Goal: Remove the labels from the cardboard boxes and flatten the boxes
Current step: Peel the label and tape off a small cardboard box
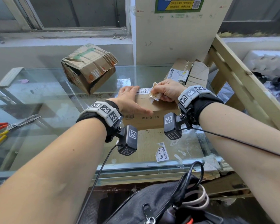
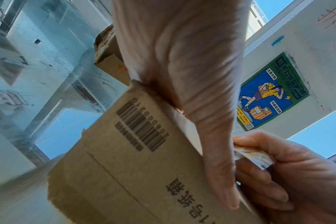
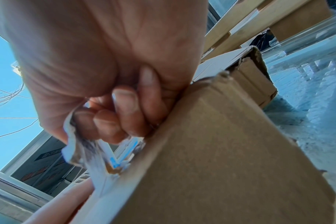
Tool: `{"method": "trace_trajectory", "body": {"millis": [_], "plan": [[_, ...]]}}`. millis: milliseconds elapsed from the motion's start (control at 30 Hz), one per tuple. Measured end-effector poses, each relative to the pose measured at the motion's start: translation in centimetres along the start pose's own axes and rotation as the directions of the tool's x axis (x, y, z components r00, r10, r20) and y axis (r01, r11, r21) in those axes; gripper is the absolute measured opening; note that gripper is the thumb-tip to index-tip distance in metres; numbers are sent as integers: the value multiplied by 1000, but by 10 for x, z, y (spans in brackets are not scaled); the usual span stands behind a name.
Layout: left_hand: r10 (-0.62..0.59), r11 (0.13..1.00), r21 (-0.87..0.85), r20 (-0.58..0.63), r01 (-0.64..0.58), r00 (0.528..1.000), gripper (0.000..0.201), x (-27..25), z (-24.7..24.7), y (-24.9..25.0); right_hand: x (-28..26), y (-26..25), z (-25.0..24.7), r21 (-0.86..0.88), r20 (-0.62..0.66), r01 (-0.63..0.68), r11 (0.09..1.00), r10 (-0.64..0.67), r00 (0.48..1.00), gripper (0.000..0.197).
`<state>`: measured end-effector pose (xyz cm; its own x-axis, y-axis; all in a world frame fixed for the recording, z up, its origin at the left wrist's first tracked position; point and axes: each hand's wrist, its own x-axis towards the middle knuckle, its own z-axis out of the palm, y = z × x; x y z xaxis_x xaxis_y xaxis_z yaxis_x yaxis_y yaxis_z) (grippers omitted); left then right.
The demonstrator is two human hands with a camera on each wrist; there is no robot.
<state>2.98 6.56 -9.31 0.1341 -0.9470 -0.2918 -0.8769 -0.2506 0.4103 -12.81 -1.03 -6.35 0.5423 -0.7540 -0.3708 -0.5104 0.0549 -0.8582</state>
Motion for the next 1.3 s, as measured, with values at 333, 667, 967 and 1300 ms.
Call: {"method": "trace_trajectory", "body": {"millis": [333,667,967,1300], "plan": [[0,1000,2,-3,0,1000,118,1,1,0,3,2,-2,21,-23,-5,1000,6,1000,16],[1,1000,-3,-3,-1,1000,119,1,2,-1,4,5,-1,122,-59,18,992,-11,998,20],[-4,1000,-10,-8,4,1000,119,0,1,1,6,6,-3,152,-61,22,988,-13,998,22],[-11,1000,-10,-9,11,1000,120,0,2,0,6,8,-3,221,-77,39,975,-22,997,26]]}}
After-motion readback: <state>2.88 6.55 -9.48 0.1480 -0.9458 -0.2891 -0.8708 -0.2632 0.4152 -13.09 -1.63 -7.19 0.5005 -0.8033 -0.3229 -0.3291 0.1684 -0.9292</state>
